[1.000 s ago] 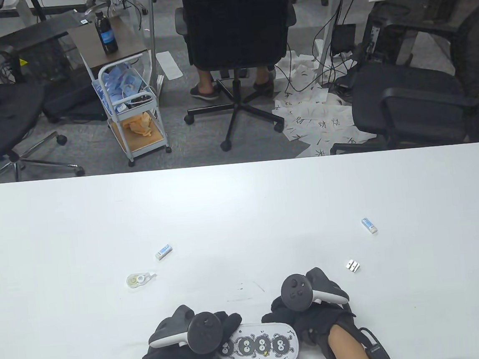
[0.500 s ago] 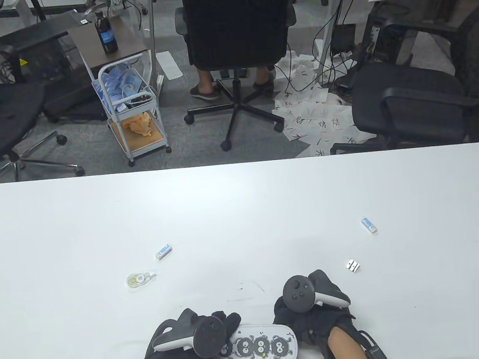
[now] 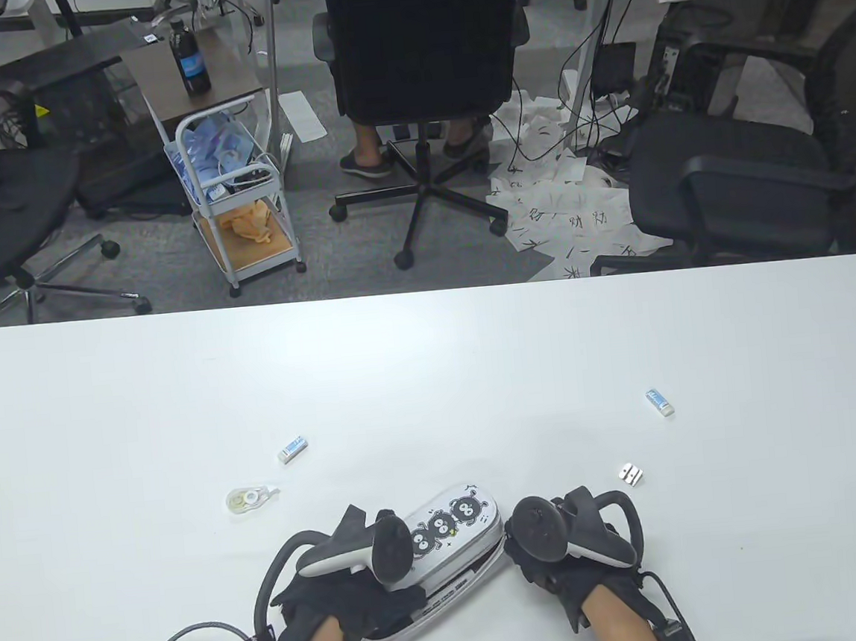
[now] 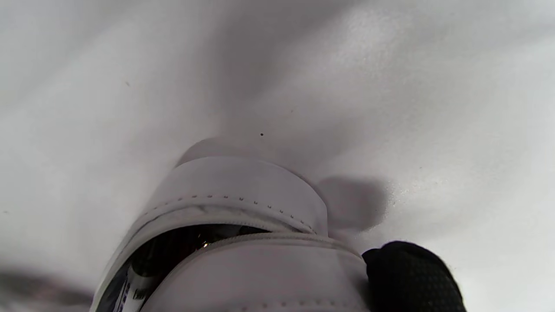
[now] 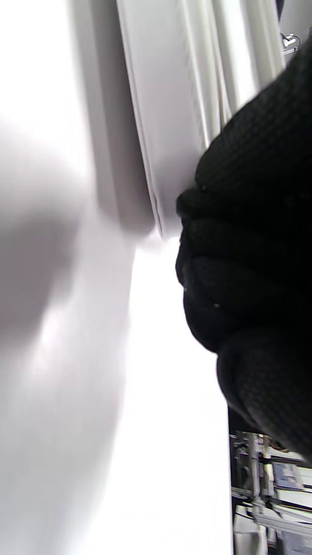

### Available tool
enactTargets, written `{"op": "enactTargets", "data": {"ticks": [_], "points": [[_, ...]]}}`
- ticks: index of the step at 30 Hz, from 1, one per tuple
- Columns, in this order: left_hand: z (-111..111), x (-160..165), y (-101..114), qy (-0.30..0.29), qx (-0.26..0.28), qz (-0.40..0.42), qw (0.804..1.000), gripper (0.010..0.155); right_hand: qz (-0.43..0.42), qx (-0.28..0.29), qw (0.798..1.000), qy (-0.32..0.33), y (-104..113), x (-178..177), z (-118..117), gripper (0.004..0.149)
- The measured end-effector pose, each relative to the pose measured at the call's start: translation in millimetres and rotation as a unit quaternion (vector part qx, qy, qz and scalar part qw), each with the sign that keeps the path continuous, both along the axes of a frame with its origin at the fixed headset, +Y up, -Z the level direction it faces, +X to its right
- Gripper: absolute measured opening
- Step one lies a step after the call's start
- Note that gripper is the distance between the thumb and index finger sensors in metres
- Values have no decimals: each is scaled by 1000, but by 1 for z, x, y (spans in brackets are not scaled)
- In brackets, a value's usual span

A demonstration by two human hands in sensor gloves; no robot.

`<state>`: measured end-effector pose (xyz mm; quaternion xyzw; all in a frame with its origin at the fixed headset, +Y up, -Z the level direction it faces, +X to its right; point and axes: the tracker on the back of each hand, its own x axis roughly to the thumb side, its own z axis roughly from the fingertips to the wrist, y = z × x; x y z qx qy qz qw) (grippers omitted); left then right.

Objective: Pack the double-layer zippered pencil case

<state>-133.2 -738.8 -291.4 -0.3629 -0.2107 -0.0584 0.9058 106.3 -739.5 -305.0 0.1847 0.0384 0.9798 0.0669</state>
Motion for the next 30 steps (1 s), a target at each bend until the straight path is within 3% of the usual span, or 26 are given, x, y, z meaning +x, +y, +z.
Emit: {"op": "enactTargets", "data": {"ticks": [3,6,9,12,14,17,19,21,23,24,26,30], "points": [[0,3,3,0,9,-13,1000,107,17,4,1000,11,2,-8,2,39],[-5,0,2,25,-6,11,1000,107,-70,-34,997,24,3,-19,8,39],[-3,4,4,25,-2,3,1000,106,-38,-31,996,74,6,-31,10,38],[3,13,4,6,-1,0,1000,105,-101,-91,985,110,-4,-48,16,38],[8,13,6,-24,4,14,1000,105,-73,-117,980,142,-8,-59,23,38],[15,5,13,-44,9,99,994,90,6,-87,988,131,-12,-51,19,38],[17,3,18,-32,25,144,989,74,22,-98,990,101,-16,-39,9,38],[18,9,20,-59,49,73,994,68,-45,-119,990,69,-18,-30,3,38],[18,17,24,-102,108,31,988,67,-40,-127,988,76,-20,-30,3,38],[18,22,25,-117,137,-6,984,71,-30,-120,989,82,-20,-31,5,38],[13,31,23,-152,143,-100,973,79,-1,-100,990,98,-19,-36,9,38],[6,45,15,-184,163,-122,962,109,5,-93,989,116,-19,-45,13,38]]}}
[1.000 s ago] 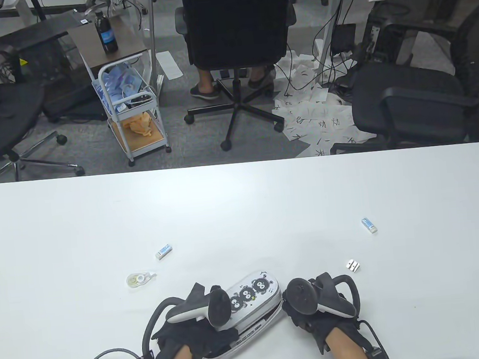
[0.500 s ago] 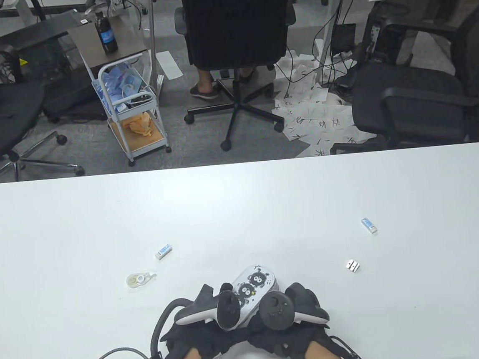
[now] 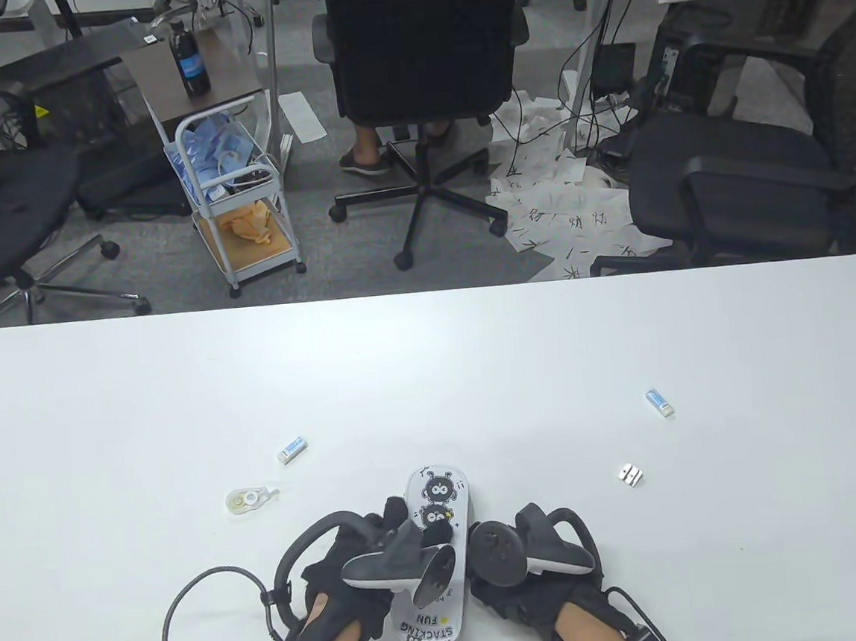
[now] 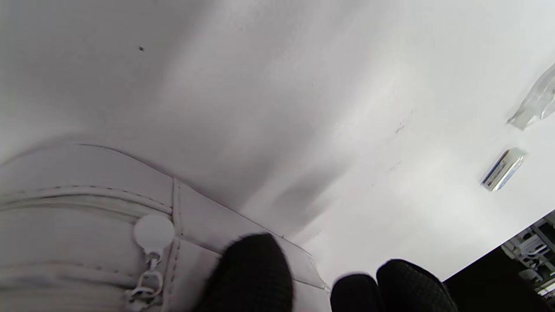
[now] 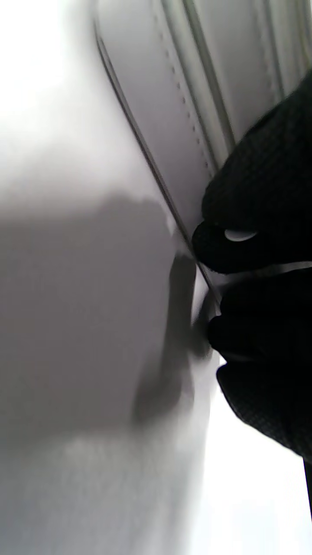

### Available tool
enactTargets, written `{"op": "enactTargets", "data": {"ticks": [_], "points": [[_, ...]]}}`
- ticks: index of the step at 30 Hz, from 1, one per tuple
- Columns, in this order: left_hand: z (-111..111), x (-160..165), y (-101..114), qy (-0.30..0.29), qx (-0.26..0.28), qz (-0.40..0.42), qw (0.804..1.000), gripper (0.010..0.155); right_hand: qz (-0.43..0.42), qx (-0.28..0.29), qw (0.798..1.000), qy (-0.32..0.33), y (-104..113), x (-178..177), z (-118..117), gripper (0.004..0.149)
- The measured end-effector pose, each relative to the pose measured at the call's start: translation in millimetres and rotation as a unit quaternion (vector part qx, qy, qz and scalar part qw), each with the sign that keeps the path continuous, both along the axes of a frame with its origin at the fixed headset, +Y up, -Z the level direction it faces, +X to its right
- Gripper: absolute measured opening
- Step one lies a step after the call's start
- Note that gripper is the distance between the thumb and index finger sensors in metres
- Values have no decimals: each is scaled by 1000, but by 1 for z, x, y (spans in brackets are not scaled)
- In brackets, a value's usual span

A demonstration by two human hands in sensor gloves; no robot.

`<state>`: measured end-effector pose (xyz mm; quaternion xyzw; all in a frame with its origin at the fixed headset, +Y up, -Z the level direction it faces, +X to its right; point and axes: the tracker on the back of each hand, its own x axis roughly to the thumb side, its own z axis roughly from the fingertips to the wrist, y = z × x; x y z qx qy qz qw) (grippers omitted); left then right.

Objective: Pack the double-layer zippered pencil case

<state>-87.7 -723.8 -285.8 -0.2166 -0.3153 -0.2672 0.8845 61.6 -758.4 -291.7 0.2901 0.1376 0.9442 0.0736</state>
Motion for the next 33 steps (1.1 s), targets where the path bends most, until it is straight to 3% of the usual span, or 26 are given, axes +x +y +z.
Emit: {"op": "enactTargets", "data": {"ticks": [3,4,6,9,13,15,17,19,23,27,29,30,33], "points": [[1,6,-8,-53,2,-38,998,119,-32,-25,999,18,-2,-2,4,39],[4,7,-11,-104,12,-39,994,121,-36,-32,998,29,-3,-2,4,39],[6,6,-10,-109,21,-58,992,122,-32,-37,998,36,-4,-5,5,39],[-2,-3,-10,-68,1,-31,997,123,-34,-32,999,26,0,-4,2,39],[-15,-21,-8,-23,0,22,999,121,-13,15,1000,-13,7,12,-6,38],[-25,-30,-8,32,-33,77,996,120,21,56,997,-41,11,27,-11,37],[-35,-35,-8,75,-69,81,991,120,26,61,996,-66,12,37,-14,37],[-42,-39,-8,146,-105,109,978,120,37,56,995,-77,13,46,-16,37],[-49,-38,-9,179,-124,107,970,119,-63,-17,997,-27,20,33,-8,37],[-44,-31,-11,172,-113,88,975,118,21,69,997,15,20,-6,6,40],[-39,-32,-13,166,-105,86,977,118,59,87,994,9,20,-7,6,47],[-35,-32,-14,154,-94,87,980,118,105,82,991,-16,23,-3,5,52],[-31,-33,-15,145,-75,98,982,117,151,182,966,-105,35,11,7,66]]}}
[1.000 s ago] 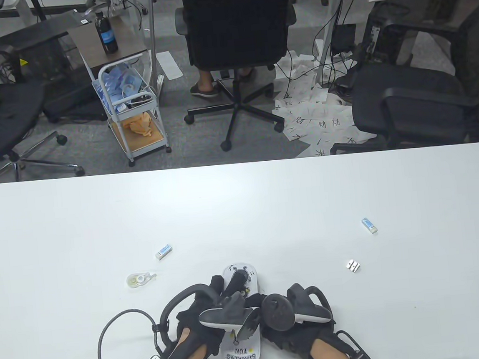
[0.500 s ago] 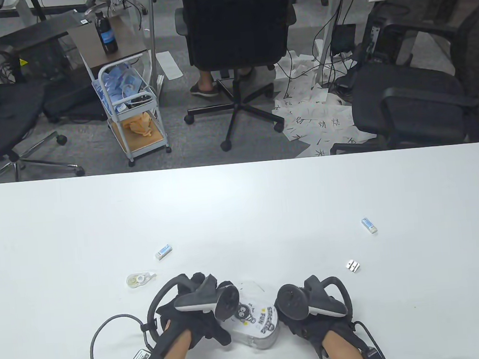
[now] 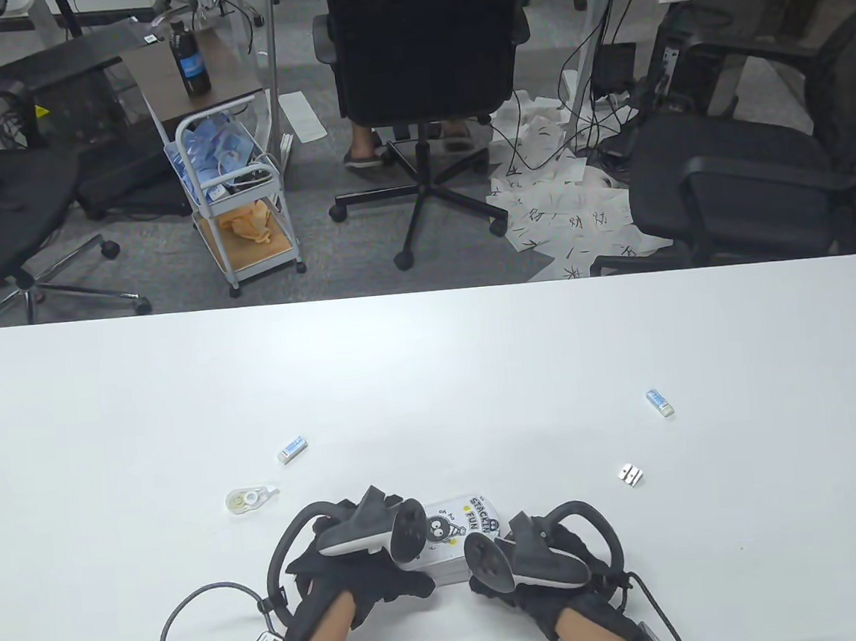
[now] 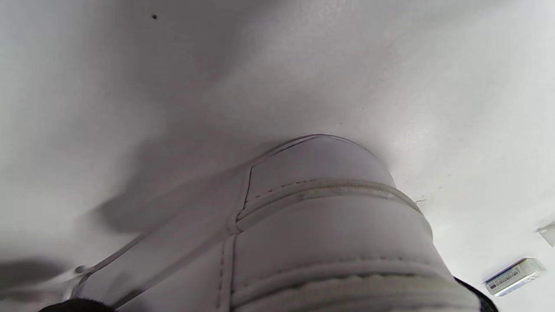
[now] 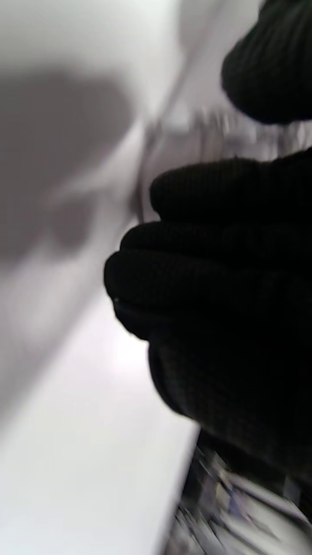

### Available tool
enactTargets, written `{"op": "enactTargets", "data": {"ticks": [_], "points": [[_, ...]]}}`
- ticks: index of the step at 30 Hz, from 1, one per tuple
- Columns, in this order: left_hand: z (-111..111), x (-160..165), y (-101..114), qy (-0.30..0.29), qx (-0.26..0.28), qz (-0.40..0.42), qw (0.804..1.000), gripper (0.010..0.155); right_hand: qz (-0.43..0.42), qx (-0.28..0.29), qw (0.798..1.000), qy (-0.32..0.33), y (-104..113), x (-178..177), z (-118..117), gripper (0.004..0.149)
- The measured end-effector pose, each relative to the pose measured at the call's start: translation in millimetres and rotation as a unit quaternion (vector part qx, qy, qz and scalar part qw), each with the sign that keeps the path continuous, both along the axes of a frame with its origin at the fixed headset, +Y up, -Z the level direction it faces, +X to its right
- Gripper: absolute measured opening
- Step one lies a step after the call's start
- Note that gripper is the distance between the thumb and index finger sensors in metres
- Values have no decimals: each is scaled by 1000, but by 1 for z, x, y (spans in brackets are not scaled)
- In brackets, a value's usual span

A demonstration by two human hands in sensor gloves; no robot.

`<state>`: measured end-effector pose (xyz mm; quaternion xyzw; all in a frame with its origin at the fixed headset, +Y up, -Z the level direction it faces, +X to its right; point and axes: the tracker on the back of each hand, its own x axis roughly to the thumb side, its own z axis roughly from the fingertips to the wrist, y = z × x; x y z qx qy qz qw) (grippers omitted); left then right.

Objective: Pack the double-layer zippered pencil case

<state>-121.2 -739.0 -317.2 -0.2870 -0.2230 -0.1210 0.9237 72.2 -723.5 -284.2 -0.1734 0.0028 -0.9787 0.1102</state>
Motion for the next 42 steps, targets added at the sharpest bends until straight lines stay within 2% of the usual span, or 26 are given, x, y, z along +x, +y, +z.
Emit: {"op": "enactTargets", "data": {"ticks": [1,3,4,6,8,10,16,24,26,30,33,34,36,38,40,41,42], "points": [[1,0,0,5,-1,7,1000,117,-16,3,999,-29,1,1,2,73],[1,0,-1,5,0,13,1000,116,-76,-5,997,-11,0,-4,5,83],[2,1,-1,3,-1,12,1000,115,-90,-9,996,-28,-2,-7,7,86],[2,1,-1,1,-3,9,1000,115,-67,20,997,-28,-2,-9,7,83],[2,0,-1,2,-5,20,1000,115,-63,15,998,-11,-3,-11,8,81],[1,1,-1,2,-6,21,1000,115,-78,5,997,-10,-3,-10,9,71],[0,-1,-3,2,-1,38,999,115,-79,29,996,-23,-5,-13,11,61],[-1,-6,-5,1,-12,70,997,115,-61,43,997,5,-3,-13,16,48],[-1,-7,-4,5,-14,71,997,115,-70,39,997,3,-1,-8,13,47],[-1,-13,0,-15,-40,90,995,111,-98,30,993,-52,1,25,-2,44],[5,-6,2,-74,-15,97,992,111,-156,-39,985,-57,-10,34,-12,43],[6,-4,4,-80,-10,89,993,110,-163,-45,984,-51,-11,32,-12,43],[7,2,6,-107,-5,80,991,110,-183,-43,982,-13,-8,23,-9,42],[9,9,8,-128,11,85,988,110,-227,-70,971,27,-9,8,-4,42],[10,13,11,-131,80,42,987,110,-190,-78,978,41,-13,-3,-1,42],[8,11,15,-127,141,13,982,114,-162,-68,983,56,-13,-5,-1,42],[5,8,19,-118,180,11,977,115,-161,-67,983,55,-13,-5,-1,42]]}}
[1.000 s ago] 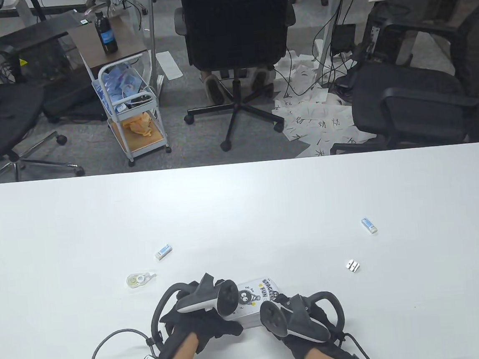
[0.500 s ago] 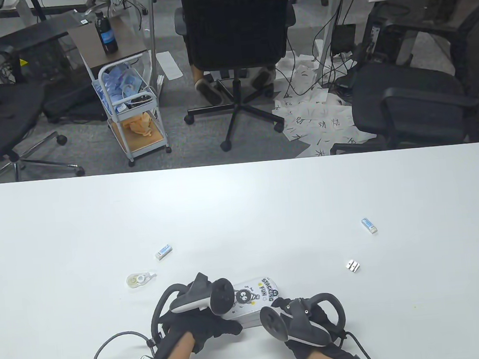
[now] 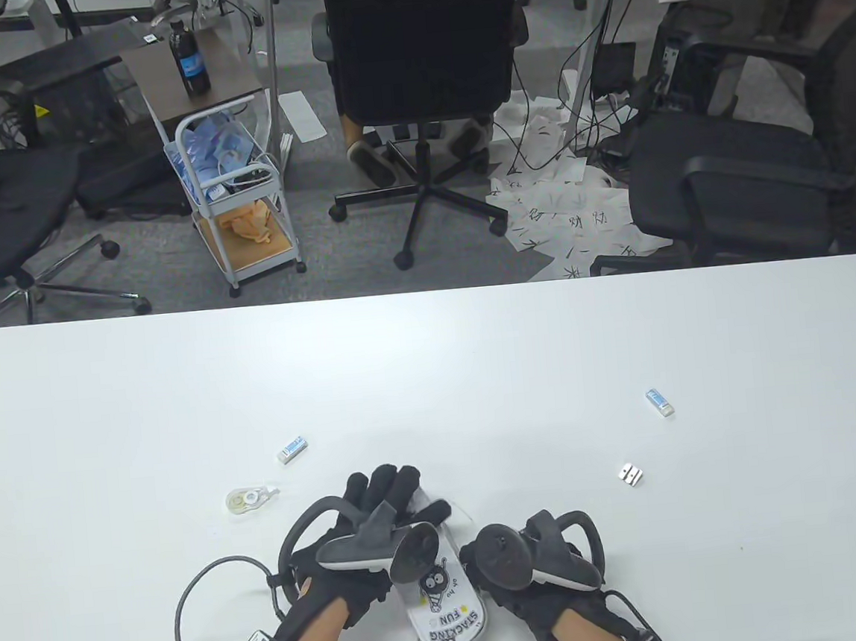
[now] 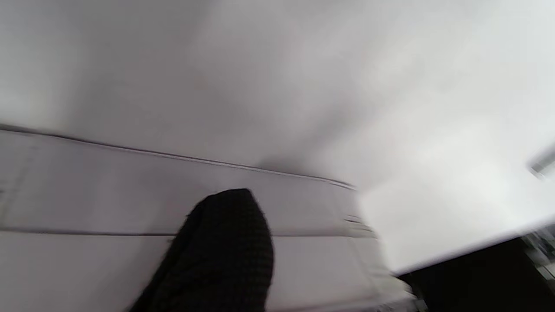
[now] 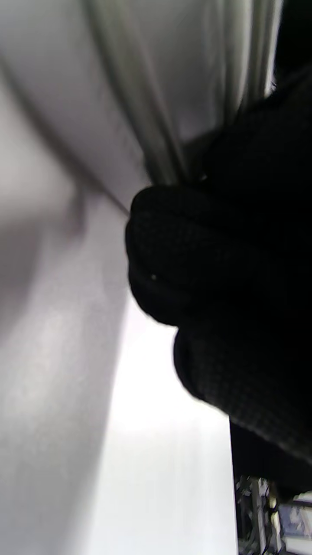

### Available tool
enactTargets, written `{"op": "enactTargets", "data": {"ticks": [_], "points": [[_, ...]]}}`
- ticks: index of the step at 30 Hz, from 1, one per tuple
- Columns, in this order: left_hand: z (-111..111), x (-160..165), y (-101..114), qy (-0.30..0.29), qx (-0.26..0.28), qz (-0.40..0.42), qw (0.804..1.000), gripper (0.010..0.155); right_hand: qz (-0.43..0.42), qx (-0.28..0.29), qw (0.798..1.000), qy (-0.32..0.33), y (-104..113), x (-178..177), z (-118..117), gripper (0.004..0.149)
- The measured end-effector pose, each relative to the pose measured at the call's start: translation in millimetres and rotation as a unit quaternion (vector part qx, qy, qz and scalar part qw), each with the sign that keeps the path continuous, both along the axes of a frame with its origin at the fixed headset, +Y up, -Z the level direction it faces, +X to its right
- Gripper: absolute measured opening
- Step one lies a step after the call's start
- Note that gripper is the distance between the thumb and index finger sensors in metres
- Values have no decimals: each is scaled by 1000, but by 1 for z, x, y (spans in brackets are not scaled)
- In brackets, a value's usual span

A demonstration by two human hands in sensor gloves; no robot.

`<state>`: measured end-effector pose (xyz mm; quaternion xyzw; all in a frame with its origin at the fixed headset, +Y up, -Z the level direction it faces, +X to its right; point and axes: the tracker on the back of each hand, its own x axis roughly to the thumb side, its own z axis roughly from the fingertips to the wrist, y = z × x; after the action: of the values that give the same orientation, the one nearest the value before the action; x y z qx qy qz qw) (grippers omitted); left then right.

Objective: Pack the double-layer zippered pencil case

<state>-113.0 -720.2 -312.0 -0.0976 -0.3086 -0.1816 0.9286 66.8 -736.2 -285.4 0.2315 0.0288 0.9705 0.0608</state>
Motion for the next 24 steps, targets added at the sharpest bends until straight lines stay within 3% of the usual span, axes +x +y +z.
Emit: {"op": "enactTargets", "data": {"ticks": [1,4,8,11,13,14,15,17,19,24], "points": [[-1,-2,1,11,0,14,1000,111,-5,-2,1000,0,1,1,0,42],[-1,-6,1,37,-98,85,991,85,-48,-37,998,-1,-1,8,-3,41],[7,-1,6,7,-107,128,986,74,-99,-112,989,21,-9,13,-8,42],[8,-2,3,14,-187,207,960,67,-112,-130,985,32,-13,11,-6,42],[8,-1,-2,19,-266,264,927,78,-113,-121,986,37,-12,8,-4,42],[10,4,-6,27,-313,287,905,95,-118,-128,984,47,-12,5,-2,42],[12,8,-9,29,-337,281,898,105,-124,-132,982,54,-12,3,-1,42],[15,16,-12,30,-322,201,925,116,-117,-135,982,65,-11,-2,0,41],[17,21,-15,0,-271,125,954,121,-104,-94,988,65,-5,0,2,41],[13,15,-12,37,-257,118,958,126,-31,15,998,53,11,2,6,41]]}}
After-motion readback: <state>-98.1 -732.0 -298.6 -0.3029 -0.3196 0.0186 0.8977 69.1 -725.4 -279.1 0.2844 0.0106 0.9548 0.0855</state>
